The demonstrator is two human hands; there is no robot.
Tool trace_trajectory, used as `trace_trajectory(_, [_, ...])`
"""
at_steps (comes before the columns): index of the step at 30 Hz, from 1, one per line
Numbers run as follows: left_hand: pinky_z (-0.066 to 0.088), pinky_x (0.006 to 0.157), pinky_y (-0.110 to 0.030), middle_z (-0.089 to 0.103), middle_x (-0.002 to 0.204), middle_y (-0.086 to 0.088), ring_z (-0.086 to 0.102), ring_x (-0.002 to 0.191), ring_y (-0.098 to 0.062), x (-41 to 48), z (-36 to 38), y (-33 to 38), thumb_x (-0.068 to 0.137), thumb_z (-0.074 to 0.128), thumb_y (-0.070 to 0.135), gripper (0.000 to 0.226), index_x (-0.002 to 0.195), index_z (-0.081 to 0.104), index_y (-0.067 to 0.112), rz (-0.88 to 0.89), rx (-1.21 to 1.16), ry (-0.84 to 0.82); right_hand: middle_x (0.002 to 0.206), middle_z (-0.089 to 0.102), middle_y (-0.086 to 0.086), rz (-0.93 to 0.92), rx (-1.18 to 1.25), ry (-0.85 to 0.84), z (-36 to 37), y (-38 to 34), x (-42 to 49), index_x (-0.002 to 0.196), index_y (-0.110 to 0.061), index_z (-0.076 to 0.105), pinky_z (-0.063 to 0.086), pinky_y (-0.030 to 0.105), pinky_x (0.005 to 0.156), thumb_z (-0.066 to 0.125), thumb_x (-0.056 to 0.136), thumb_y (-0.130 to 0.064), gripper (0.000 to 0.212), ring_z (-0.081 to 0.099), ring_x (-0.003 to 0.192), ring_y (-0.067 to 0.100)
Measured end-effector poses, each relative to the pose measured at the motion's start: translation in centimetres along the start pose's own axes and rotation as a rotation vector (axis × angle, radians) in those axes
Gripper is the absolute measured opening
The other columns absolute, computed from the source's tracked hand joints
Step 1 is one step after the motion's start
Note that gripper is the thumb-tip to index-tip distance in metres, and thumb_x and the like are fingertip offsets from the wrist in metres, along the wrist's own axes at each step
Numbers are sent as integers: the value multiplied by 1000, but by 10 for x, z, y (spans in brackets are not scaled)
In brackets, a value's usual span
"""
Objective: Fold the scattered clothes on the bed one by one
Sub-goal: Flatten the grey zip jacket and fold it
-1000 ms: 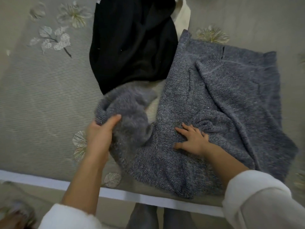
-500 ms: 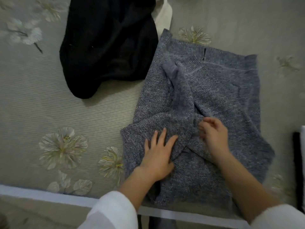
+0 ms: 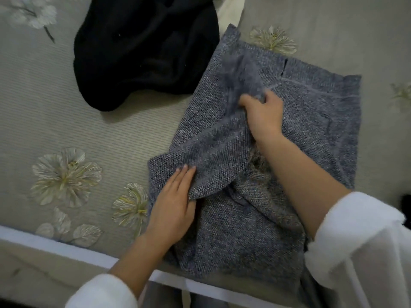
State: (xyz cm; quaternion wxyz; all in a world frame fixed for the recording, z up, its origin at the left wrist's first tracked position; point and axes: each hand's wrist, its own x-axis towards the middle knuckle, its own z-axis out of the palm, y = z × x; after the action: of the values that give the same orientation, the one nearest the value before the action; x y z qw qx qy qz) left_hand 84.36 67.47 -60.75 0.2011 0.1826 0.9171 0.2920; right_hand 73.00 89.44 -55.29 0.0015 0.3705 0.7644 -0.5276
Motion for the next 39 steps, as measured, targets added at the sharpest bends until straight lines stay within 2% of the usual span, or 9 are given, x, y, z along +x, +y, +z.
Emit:
trace_trajectory(4, [-5,119,-29,-3,157,8,-11,141,-4,4,12,-4,97,40,31,68,151,0,28,-69,32,-52,91,63,-4,137,236,-173,0,0,2,76,-27,63,44,35,75,51,90,-49,29,57,80,15])
trace_trajectory(9, [-19,112,-28,-22,155,6,-28,139,-8,3,27,-6,94,30,44,67,143,-17,38,-89,123,-80,114,66,7,453,323,-268,16,32,-1,122,-9,54,44,49,102,60,89,-35,42,61,107,28])
trace_trajectory(12, [-18,113,-28,-20,157,4,-27,141,-10,2,26,-7,98,44,36,76,145,-15,38,-85,111,-73,111,69,15,504,461,-199,17,19,8,123,-5,53,54,52,88,69,82,-23,47,68,98,32])
trace_trajectory(17, [-12,115,-29,-17,158,10,-26,142,-10,3,17,5,99,41,28,77,142,-20,44,-92,20,-25,101,71,17,246,616,-148,-4,-19,34,114,-2,60,57,51,80,69,68,-3,47,70,90,33])
trace_trajectory(21, [-16,114,-37,-29,154,9,-37,137,-14,6,14,24,97,41,28,82,143,-25,44,-74,61,-27,106,69,9,-65,470,182,-42,-6,34,107,-17,61,57,39,81,64,71,1,40,67,97,27])
trace_trajectory(24, [-19,115,-44,-42,148,7,-45,132,-17,0,24,25,95,28,46,74,142,-30,42,-52,195,-191,124,61,5,96,371,262,-68,41,41,137,-15,47,57,32,77,58,76,-1,64,62,105,22])
trace_trajectory(27, [-20,114,-45,-43,147,7,-45,132,-15,-7,31,19,84,8,63,72,142,-28,43,-5,210,-273,107,61,10,361,80,171,-80,82,44,129,-13,43,50,35,63,59,86,-4,47,58,84,24])
trace_trajectory(34, [-24,112,-29,-21,158,5,-27,143,-14,7,16,3,95,11,58,59,149,-7,41,-103,192,36,96,48,-1,57,-95,392,-80,86,44,131,-15,37,44,32,78,57,87,-5,49,52,91,20])
trace_trajectory(39, [-22,112,-41,-36,152,-1,-41,135,-20,17,22,0,81,-5,74,72,143,-25,45,-124,302,-151,155,15,15,-74,-655,253,-65,91,11,151,-20,15,14,50,114,58,91,-35,75,15,143,32])
